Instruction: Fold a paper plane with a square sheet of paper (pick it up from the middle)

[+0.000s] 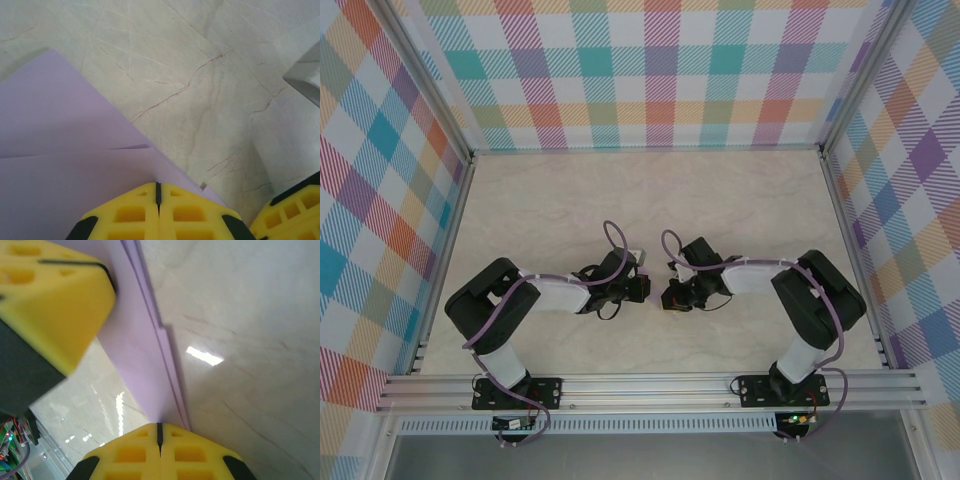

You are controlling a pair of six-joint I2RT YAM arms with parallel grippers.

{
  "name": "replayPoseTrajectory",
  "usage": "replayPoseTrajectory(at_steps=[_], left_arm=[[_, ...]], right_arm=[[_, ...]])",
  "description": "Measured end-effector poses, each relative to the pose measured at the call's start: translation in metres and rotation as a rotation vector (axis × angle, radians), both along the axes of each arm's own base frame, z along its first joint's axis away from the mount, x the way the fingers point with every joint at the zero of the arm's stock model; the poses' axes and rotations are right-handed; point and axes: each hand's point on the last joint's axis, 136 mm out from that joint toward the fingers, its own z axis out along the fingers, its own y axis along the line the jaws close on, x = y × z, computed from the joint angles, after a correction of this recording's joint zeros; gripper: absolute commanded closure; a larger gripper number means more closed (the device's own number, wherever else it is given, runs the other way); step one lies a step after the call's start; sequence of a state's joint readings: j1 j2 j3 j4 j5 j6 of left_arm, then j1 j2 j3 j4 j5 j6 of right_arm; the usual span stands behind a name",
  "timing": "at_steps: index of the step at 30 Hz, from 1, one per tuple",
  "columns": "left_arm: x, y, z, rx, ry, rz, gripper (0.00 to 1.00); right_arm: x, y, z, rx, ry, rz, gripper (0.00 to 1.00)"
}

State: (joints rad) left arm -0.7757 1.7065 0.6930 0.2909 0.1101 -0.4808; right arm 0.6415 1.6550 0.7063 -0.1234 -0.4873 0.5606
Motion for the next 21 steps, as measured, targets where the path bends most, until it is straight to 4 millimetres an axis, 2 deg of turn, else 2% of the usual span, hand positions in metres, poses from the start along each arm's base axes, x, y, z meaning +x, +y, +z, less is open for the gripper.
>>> replayPoseTrajectory(at_steps=[9, 12, 15, 18, 21], left_arm=[[0.001, 0.0, 0.001, 0.002, 0.003, 0.0, 0.93], [0.001, 0.001, 0.001, 0.014, 0.018, 0.004, 0.88], [0.003, 0.0, 0.006, 0.018, 0.041, 0.011, 0.77], [0.009, -0.005, 0.029, -0.002, 0.041, 0.026, 0.6], [0.018, -0.01, 0.066, -0.04, 0.019, 0.061, 0.47]], right_arm=[[-0.029, -0.036, -0.001, -0.019, 0.011, -0.041, 1.0], [-0.037, -0.046, 0.004, -0.049, 0.015, -0.054, 1.0], [-0.032, -0.051, 0.02, -0.058, -0.04, -0.072, 0.97], [-0.016, -0.053, 0.043, -0.064, -0.134, -0.113, 0.65], [0.003, -0.058, 0.062, -0.078, -0.228, -0.169, 0.42]])
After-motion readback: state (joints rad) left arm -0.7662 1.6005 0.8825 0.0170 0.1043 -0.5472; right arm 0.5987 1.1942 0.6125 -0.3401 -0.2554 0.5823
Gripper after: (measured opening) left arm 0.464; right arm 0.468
